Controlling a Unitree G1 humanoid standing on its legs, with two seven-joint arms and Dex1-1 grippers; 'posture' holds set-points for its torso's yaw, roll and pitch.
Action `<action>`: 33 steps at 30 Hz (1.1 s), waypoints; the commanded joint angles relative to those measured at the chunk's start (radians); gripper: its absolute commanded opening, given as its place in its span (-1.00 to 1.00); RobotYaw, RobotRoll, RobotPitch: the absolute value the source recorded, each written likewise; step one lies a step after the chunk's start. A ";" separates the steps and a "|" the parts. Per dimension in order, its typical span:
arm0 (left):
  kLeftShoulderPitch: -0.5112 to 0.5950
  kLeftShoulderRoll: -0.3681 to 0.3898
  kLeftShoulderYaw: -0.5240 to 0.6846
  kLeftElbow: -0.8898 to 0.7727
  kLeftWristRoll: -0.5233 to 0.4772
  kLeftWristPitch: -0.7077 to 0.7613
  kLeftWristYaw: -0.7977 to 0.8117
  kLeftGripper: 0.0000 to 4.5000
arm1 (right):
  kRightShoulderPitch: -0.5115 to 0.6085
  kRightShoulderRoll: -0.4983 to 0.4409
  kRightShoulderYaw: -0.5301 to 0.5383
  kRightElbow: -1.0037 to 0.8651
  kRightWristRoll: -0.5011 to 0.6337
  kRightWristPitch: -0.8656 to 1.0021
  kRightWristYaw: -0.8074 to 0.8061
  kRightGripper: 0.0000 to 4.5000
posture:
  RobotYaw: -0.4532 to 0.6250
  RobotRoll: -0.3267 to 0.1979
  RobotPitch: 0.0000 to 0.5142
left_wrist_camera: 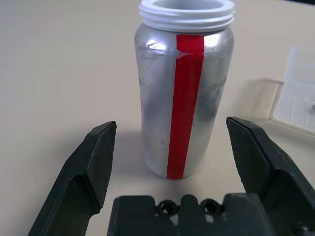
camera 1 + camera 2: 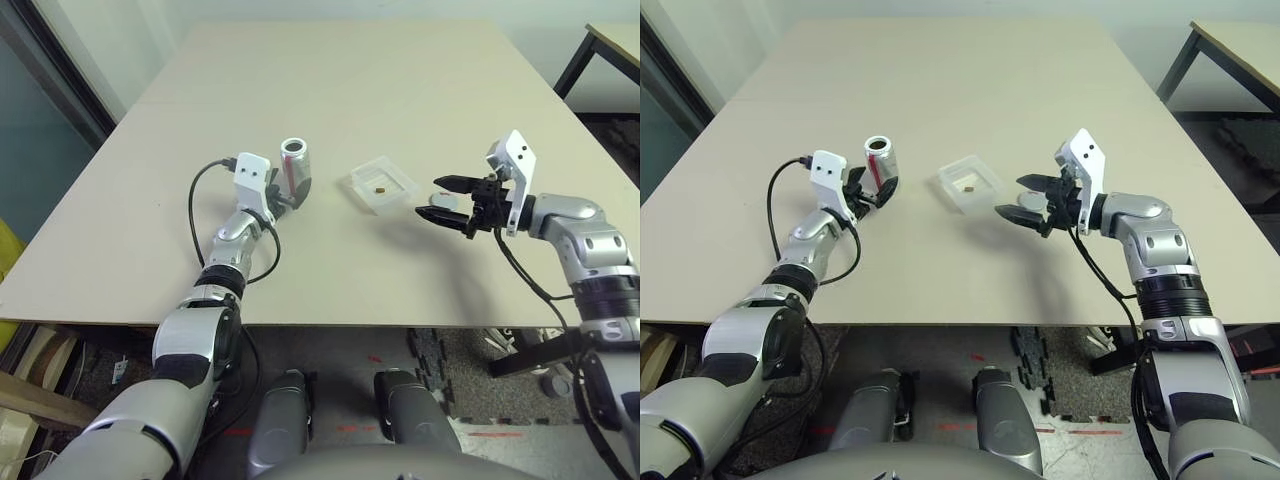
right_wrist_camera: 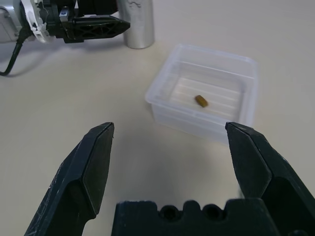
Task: Pour the medicine from the bottle into the box.
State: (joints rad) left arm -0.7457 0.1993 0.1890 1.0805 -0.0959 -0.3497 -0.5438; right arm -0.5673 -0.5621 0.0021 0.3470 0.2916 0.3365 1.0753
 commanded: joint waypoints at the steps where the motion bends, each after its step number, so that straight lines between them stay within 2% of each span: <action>1: 0.092 0.000 -0.029 -0.137 -0.007 0.021 -0.019 0.99 | 0.029 0.006 0.026 -0.037 -0.006 -0.004 0.006 1.00 | -0.32 0.25 -0.69; 7: 0.305 0.011 -0.041 -0.535 -0.084 0.233 -0.042 0.99 | 0.046 -0.001 0.015 -0.044 0.002 -0.004 -0.008 1.00 | -0.27 0.25 -0.70; 10: 0.347 0.032 0.005 -0.666 -0.123 0.314 0.017 0.99 | 0.025 0.007 0.000 -0.012 0.002 -0.014 -0.032 1.00 | -0.25 0.25 -0.64; 13: 0.366 0.056 0.074 -0.729 -0.145 0.355 0.112 0.99 | 0.005 0.014 -0.010 0.030 -0.007 -0.040 -0.064 1.00 | -0.24 0.25 -0.63; 18: 0.351 0.108 0.149 -0.677 -0.118 0.293 0.261 0.99 | -0.019 0.042 -0.070 0.128 -0.023 -0.124 -0.202 1.00 | -0.21 0.25 -0.65; 22: 0.308 0.157 0.160 -0.590 -0.081 0.229 0.329 0.99 | -0.032 0.058 -0.103 0.199 -0.063 -0.209 -0.328 1.00 | -0.22 0.25 -0.68; 28: 0.198 0.199 0.167 -0.377 -0.073 0.157 0.378 0.99 | -0.064 0.061 -0.167 0.335 -0.087 -0.306 -0.477 1.00 | -0.26 0.25 -0.74; 33: 0.133 0.231 0.170 -0.223 -0.059 0.113 0.430 0.99 | -0.089 0.041 -0.210 0.485 -0.147 -0.399 -0.704 1.00 | -0.29 0.25 -0.76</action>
State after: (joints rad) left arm -0.6038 0.4242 0.3555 0.8154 -0.1632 -0.2238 -0.1299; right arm -0.6490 -0.5094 -0.1853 0.7835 0.1719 -0.0285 0.4377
